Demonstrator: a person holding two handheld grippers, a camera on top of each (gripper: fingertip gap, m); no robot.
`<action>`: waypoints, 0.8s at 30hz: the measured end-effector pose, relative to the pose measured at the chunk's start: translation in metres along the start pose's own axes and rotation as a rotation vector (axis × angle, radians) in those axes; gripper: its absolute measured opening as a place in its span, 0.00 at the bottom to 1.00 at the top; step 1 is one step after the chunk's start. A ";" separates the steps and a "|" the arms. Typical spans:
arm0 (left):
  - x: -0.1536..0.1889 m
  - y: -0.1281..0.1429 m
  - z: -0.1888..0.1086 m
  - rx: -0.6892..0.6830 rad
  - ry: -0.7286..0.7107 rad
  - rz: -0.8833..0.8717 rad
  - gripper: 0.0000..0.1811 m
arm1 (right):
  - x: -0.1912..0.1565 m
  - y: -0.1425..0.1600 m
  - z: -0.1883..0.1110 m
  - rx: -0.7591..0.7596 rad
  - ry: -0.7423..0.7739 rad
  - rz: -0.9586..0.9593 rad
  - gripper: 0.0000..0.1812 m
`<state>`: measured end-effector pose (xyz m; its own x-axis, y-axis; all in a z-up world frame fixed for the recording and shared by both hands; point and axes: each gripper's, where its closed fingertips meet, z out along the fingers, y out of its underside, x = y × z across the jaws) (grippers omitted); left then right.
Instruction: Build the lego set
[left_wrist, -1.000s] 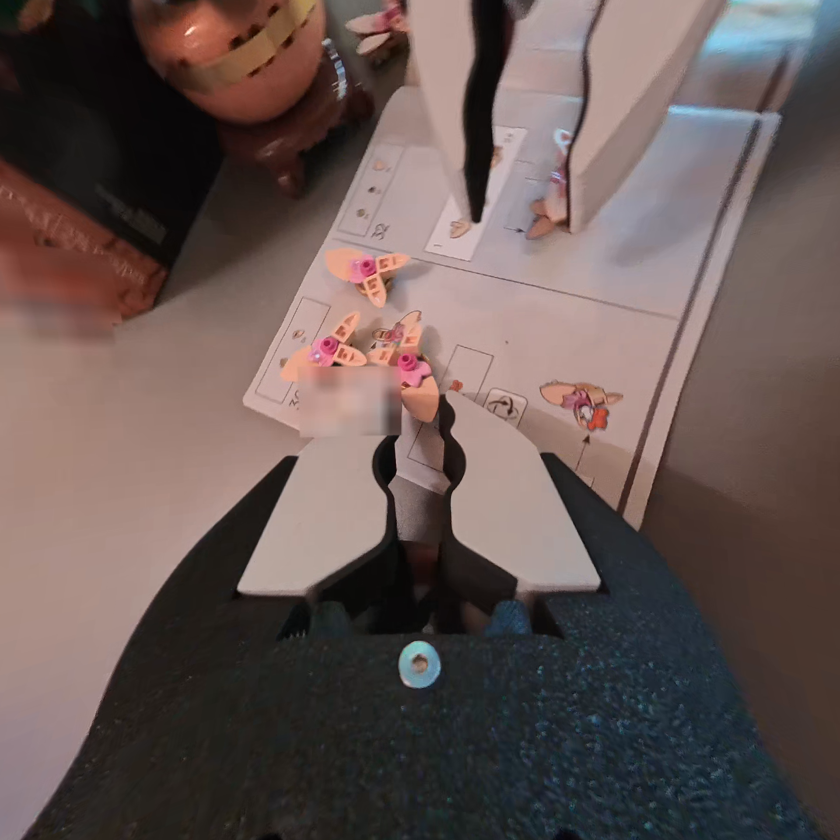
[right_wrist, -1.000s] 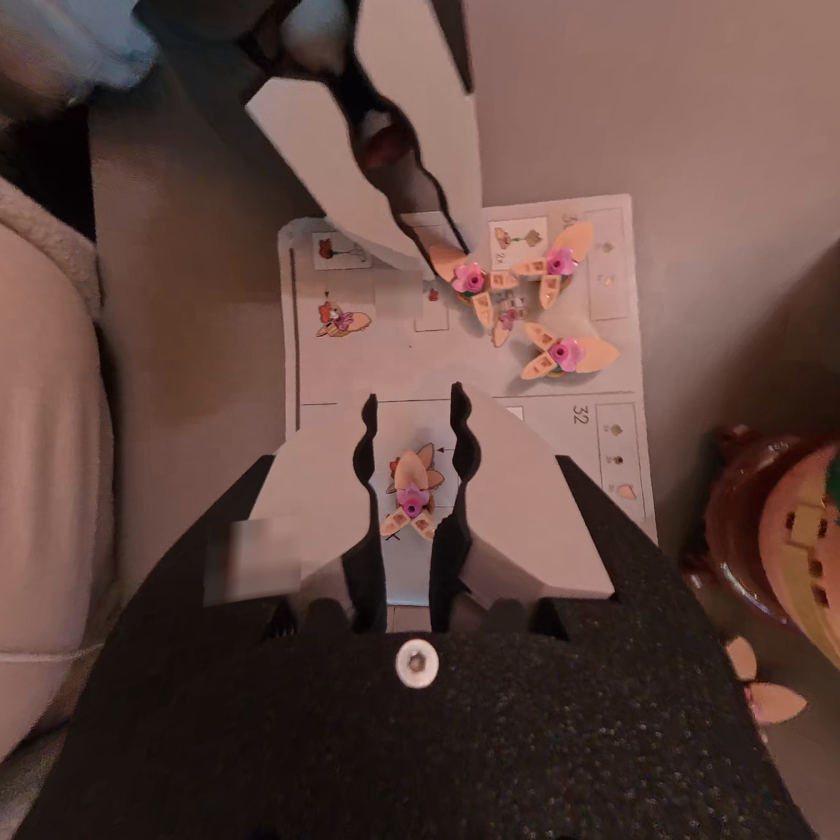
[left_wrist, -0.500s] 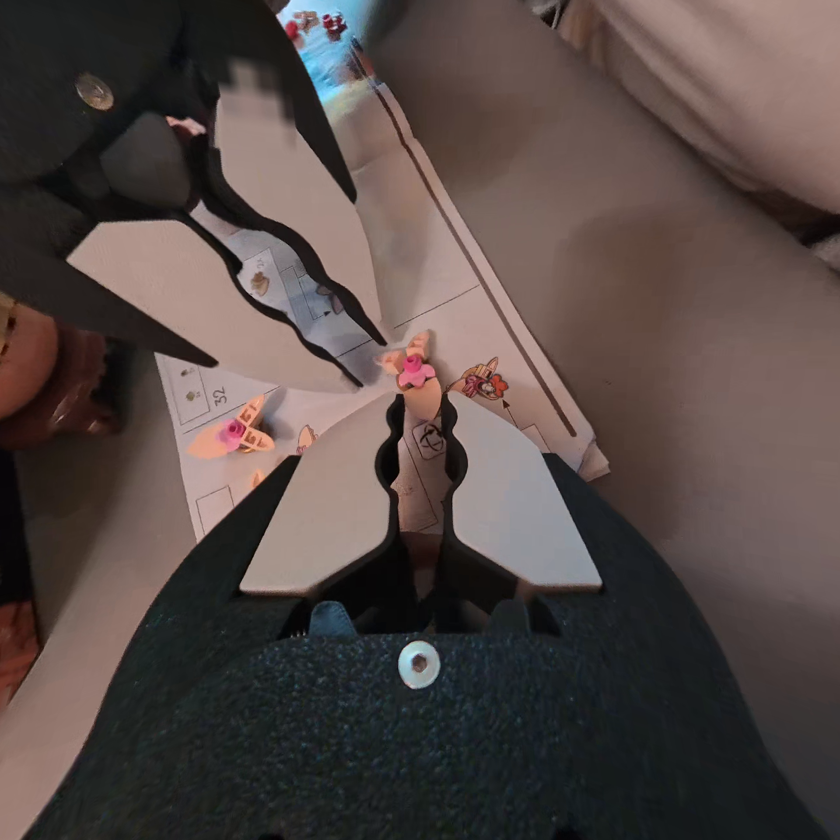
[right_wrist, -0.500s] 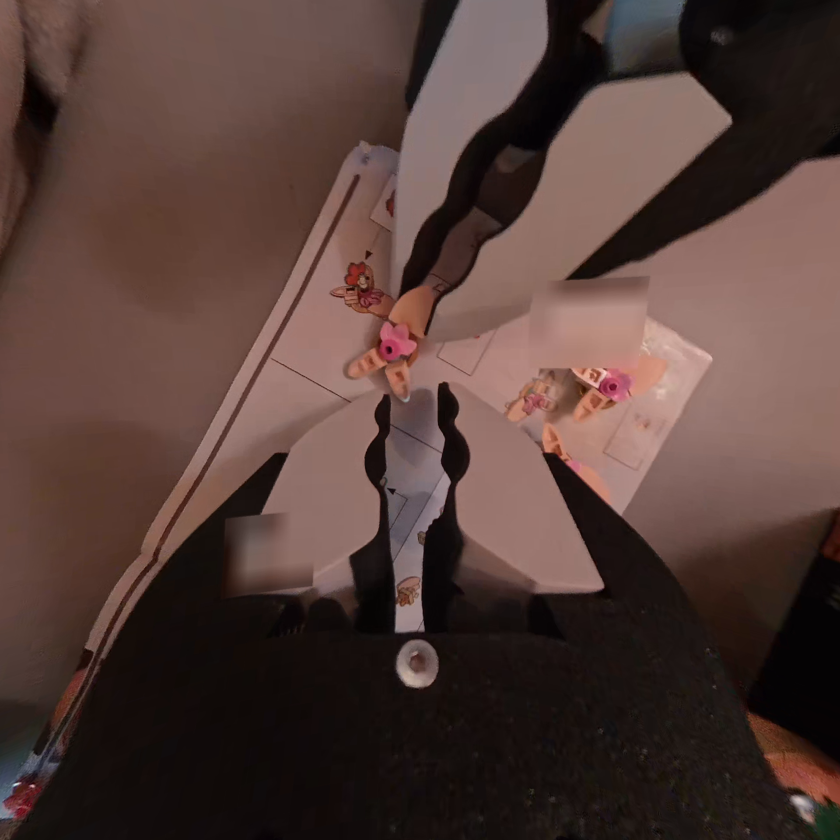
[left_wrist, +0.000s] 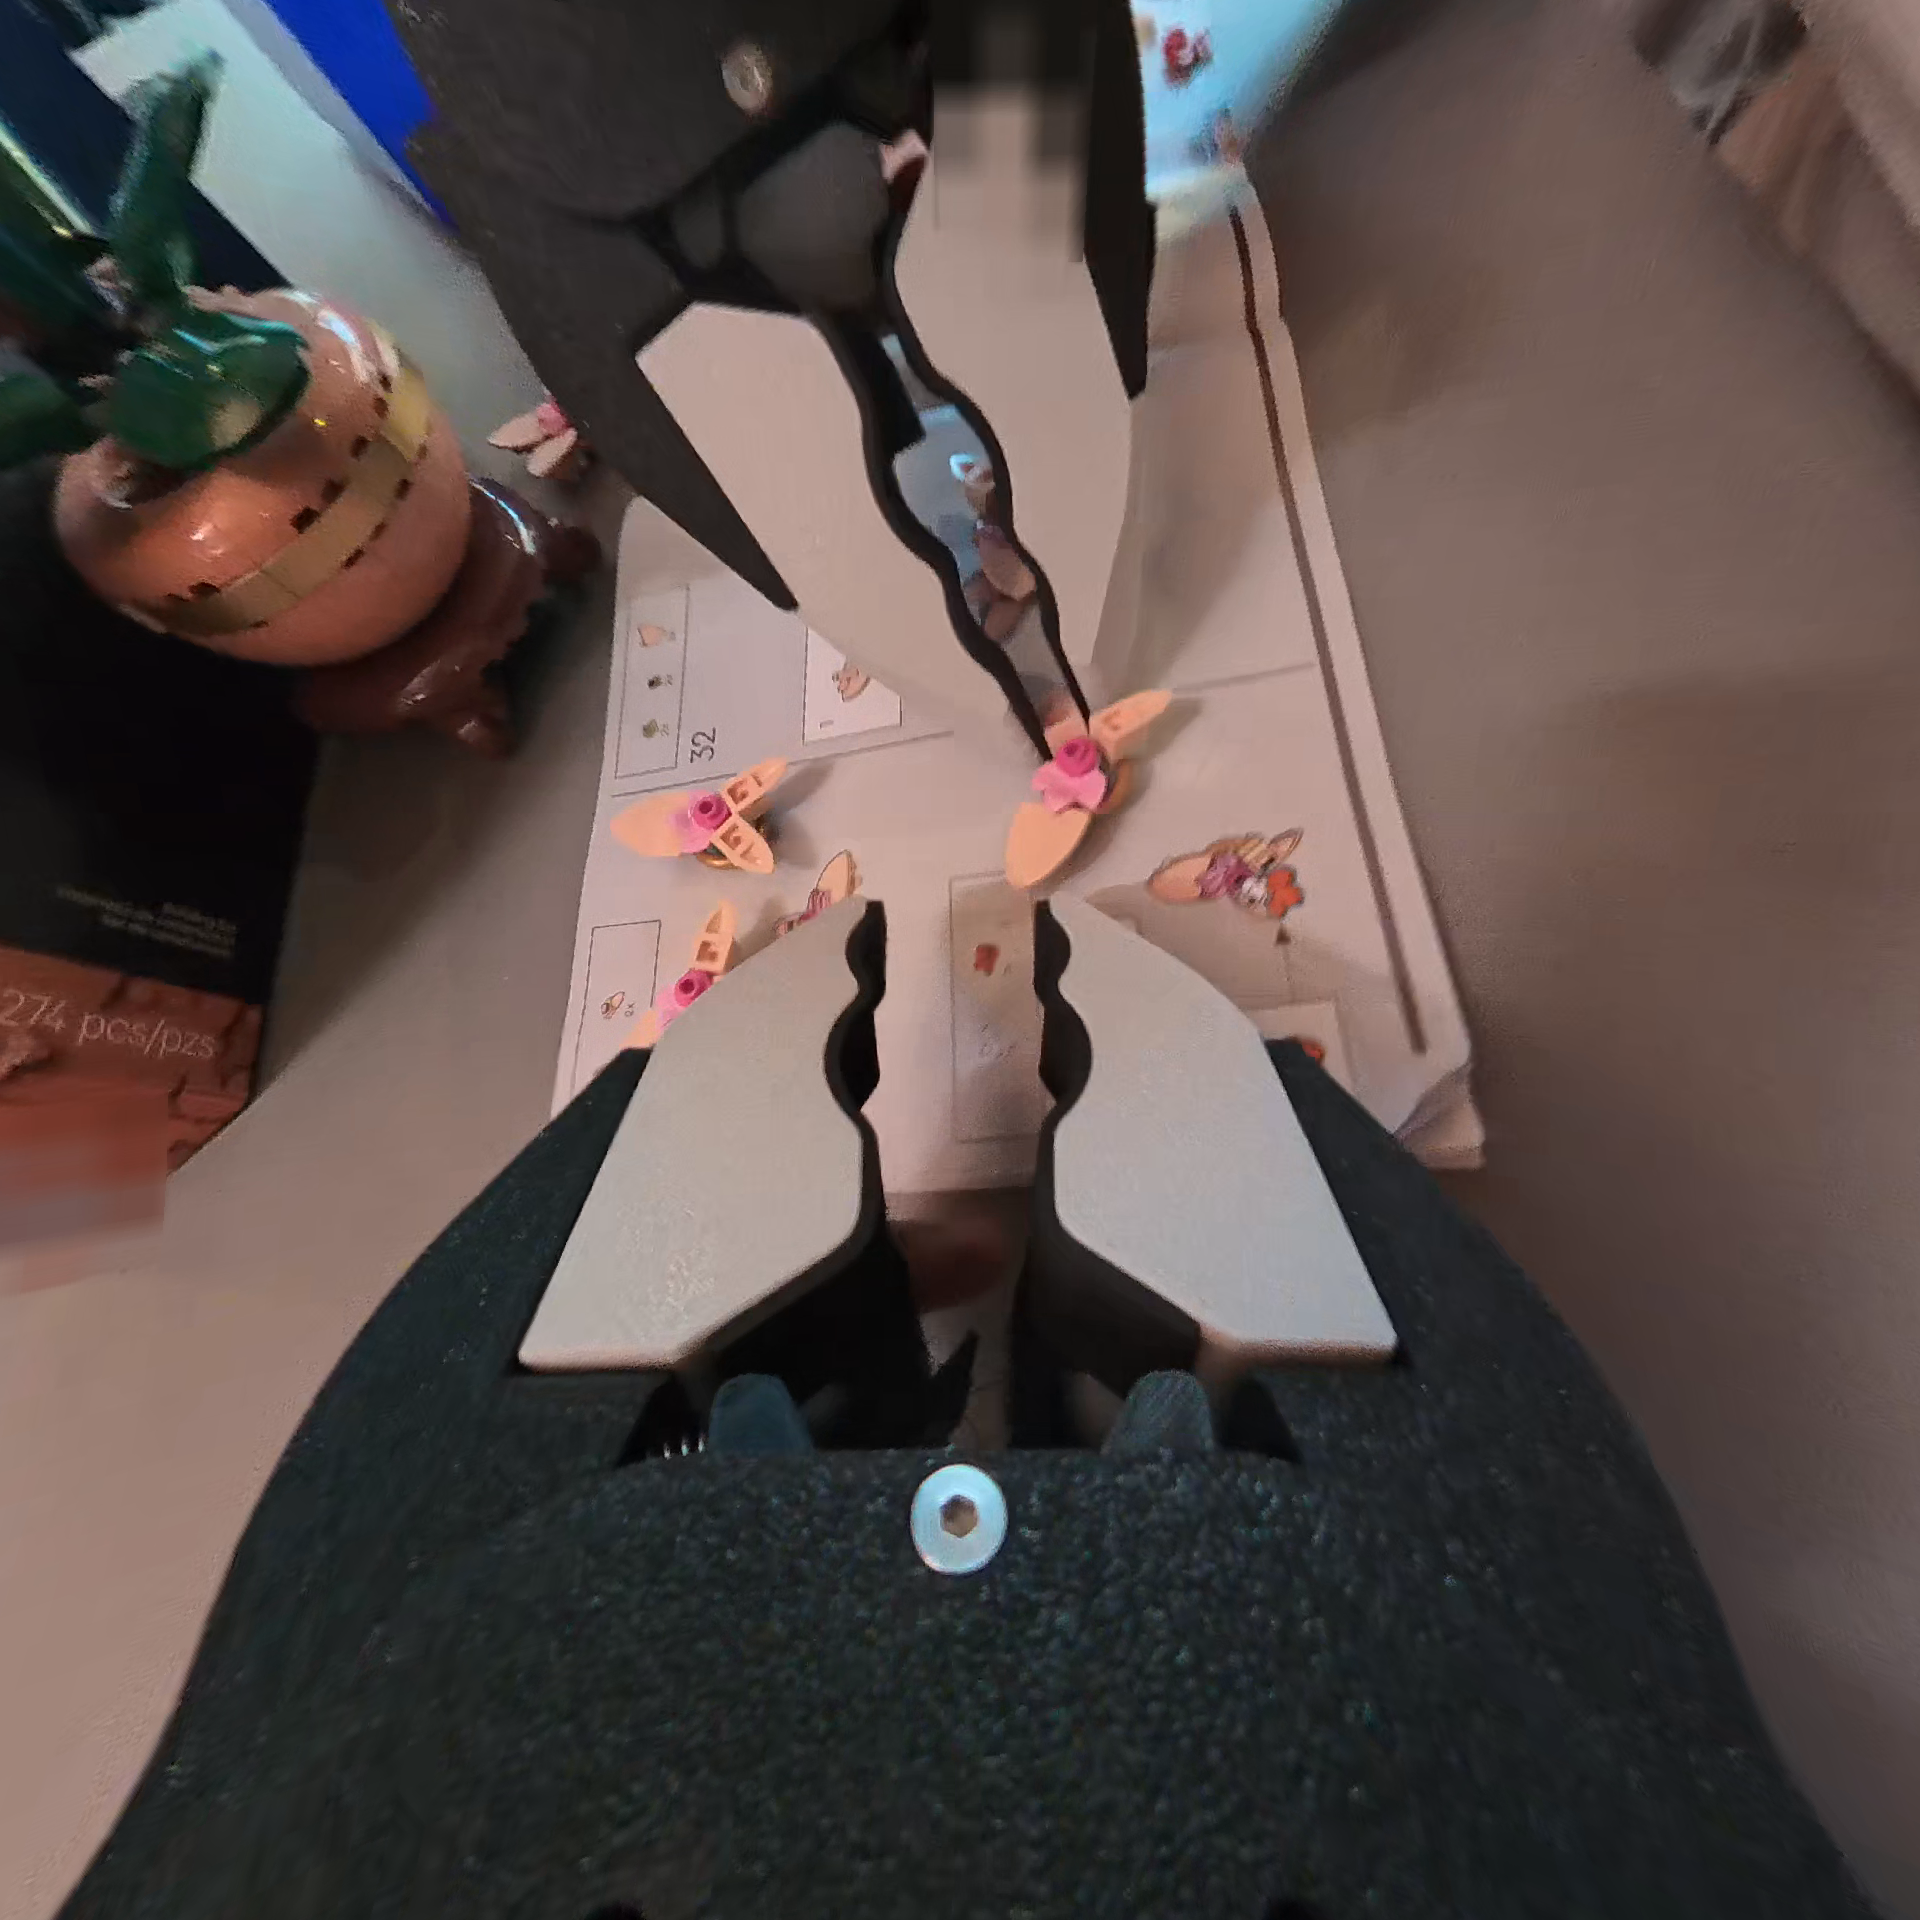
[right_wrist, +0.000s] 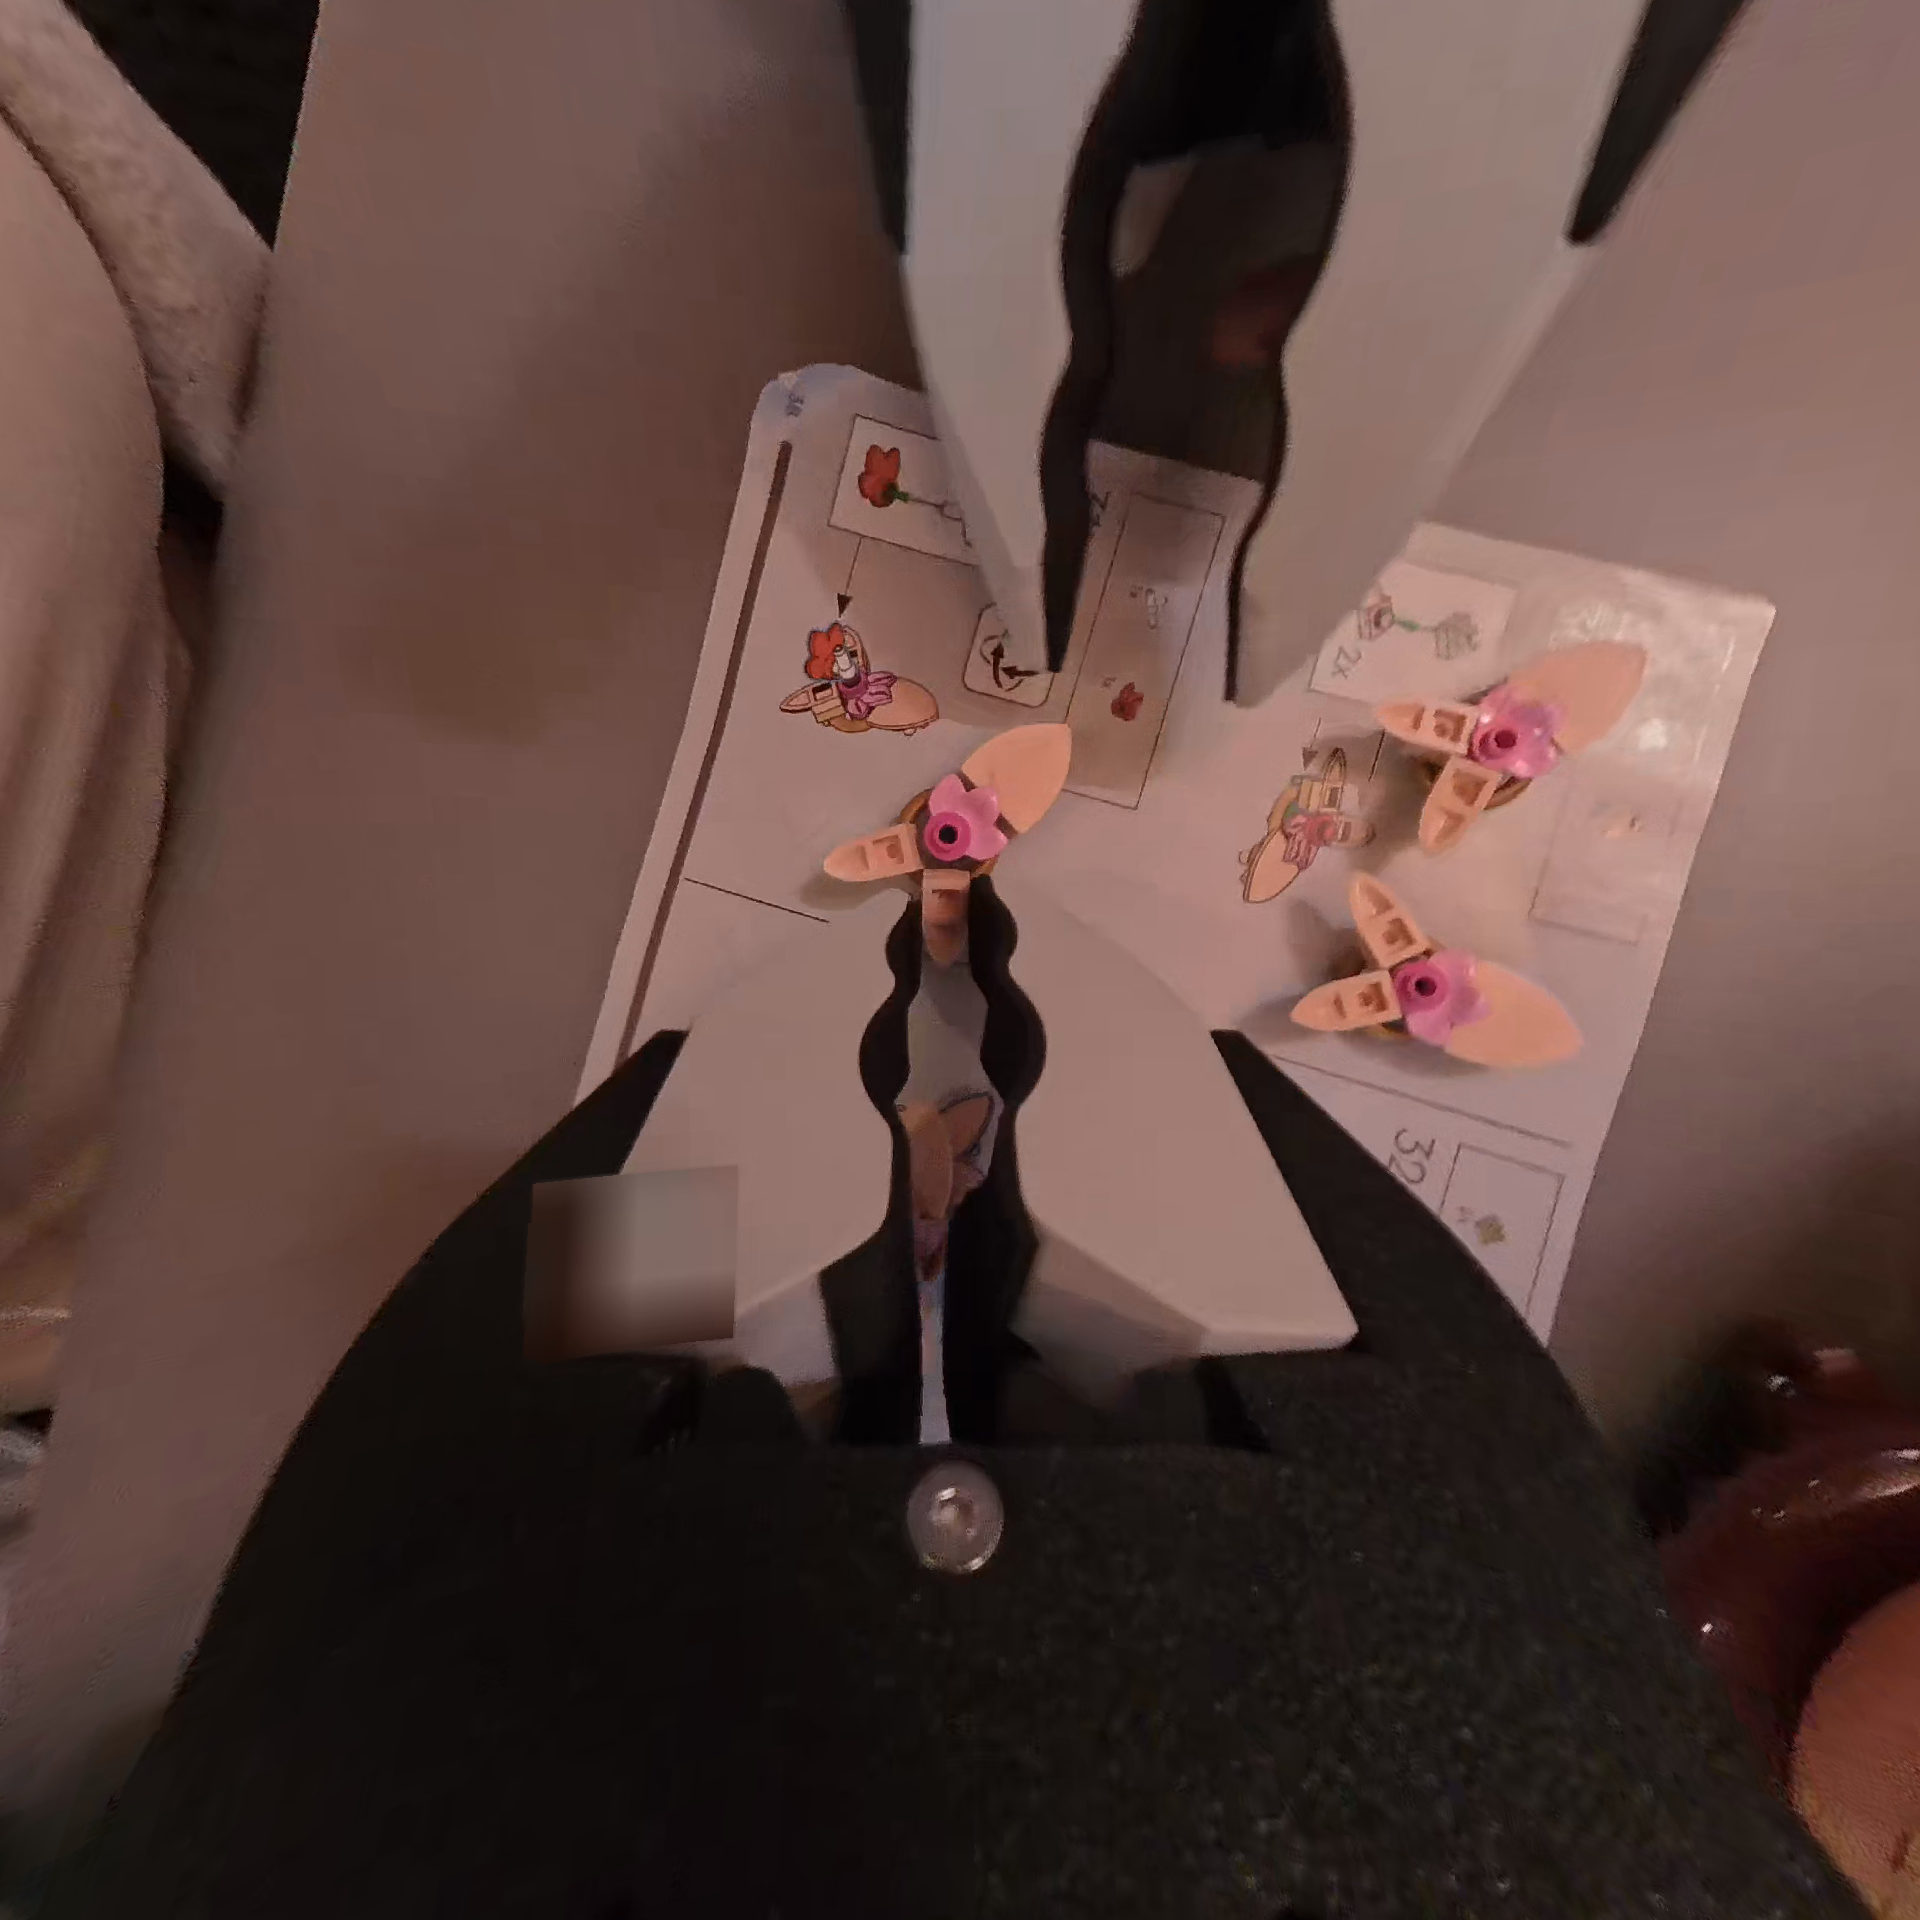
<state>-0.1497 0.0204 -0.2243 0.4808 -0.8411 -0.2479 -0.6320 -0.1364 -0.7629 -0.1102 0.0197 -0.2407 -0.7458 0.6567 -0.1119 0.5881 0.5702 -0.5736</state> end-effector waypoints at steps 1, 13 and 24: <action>0.002 -0.003 0.001 0.014 -0.026 -0.018 0.15 | 0.000 0.001 0.000 -0.006 0.009 0.020 0.05; 0.013 -0.023 0.012 0.072 -0.123 -0.010 0.07 | -0.004 -0.008 -0.013 0.143 0.046 0.187 0.01; 0.008 -0.016 0.022 -0.002 -0.114 -0.012 0.07 | -0.001 0.000 -0.009 0.113 0.054 0.215 0.04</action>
<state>-0.1223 0.0274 -0.2276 0.5541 -0.7745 -0.3052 -0.6267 -0.1469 -0.7653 -0.1069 0.0239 -0.2333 -0.5875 0.7842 -0.1997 0.6908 0.3575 -0.6284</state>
